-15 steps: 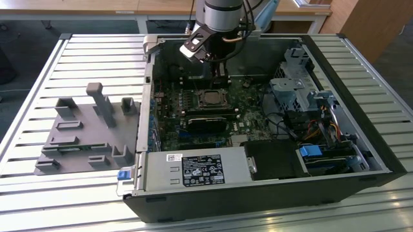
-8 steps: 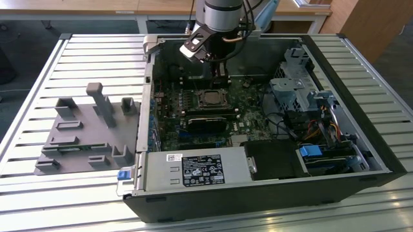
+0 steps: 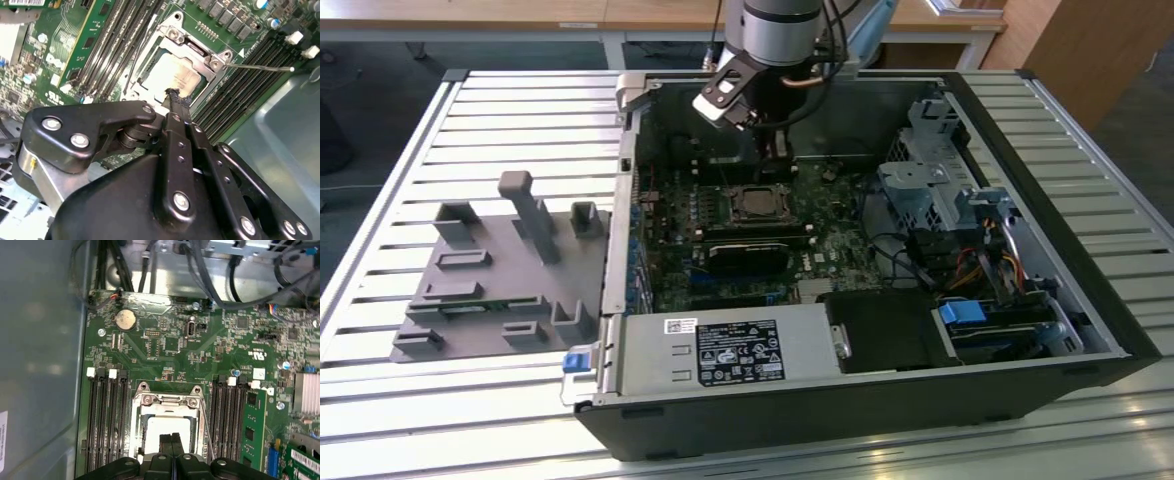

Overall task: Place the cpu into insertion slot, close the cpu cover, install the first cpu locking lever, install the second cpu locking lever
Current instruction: 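Install the first cpu locking lever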

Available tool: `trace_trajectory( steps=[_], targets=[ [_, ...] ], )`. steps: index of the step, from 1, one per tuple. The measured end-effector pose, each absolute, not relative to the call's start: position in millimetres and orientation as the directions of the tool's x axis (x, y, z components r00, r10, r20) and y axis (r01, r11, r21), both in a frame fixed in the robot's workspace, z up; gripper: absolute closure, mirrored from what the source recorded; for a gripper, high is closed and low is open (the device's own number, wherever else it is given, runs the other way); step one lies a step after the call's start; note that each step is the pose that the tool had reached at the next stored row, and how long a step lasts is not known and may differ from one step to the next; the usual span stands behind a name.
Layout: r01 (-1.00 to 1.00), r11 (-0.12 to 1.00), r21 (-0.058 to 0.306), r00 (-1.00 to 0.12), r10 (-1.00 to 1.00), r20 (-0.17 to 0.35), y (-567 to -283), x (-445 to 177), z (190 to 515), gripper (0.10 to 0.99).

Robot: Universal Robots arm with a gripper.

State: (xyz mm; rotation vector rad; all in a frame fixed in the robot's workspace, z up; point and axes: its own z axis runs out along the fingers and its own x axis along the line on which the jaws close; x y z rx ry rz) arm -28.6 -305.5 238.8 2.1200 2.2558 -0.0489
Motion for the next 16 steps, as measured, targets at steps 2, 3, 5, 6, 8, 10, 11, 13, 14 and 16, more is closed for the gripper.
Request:
trace_trajectory(
  steps=[2, 3, 5, 6, 8, 10, 11, 13, 14, 16],
  targets=[
    [0.995, 0.098, 0.008, -0.098, 0.994, -0.055, -305.5, -28.6, 238.8, 0.98],
    [0.993, 0.116, 0.008, -0.115, 0.992, -0.055, -305.5, -28.6, 238.8, 0.98],
    [0.988, 0.153, 0.008, -0.153, 0.987, -0.055, -305.5, -28.6, 238.8, 0.98],
    [0.985, 0.171, 0.008, -0.17, 0.984, -0.055, -305.5, -28.5, 238.8, 0.98],
    [0.979, 0.203, 0.008, -0.203, 0.978, -0.055, -305.5, -28.5, 238.8, 0.98],
    [0.973, 0.229, 0.008, -0.228, 0.972, -0.055, -305.5, -28.6, 238.8, 0.98],
    [0.97, 0.242, 0.008, -0.241, 0.969, -0.055, -305.5, -28.6, 238.8, 0.98],
    [0.965, 0.261, 0.008, -0.26, 0.964, -0.055, -305.5, -28.5, 238.8, 0.98],
    [0.963, 0.269, 0.008, -0.268, 0.962, -0.055, -305.5, -28.5, 238.8, 0.98],
    [0.958, 0.286, 0.008, -0.285, 0.957, -0.055, -305.5, -28.5, 238.8, 0.98]
  ],
)
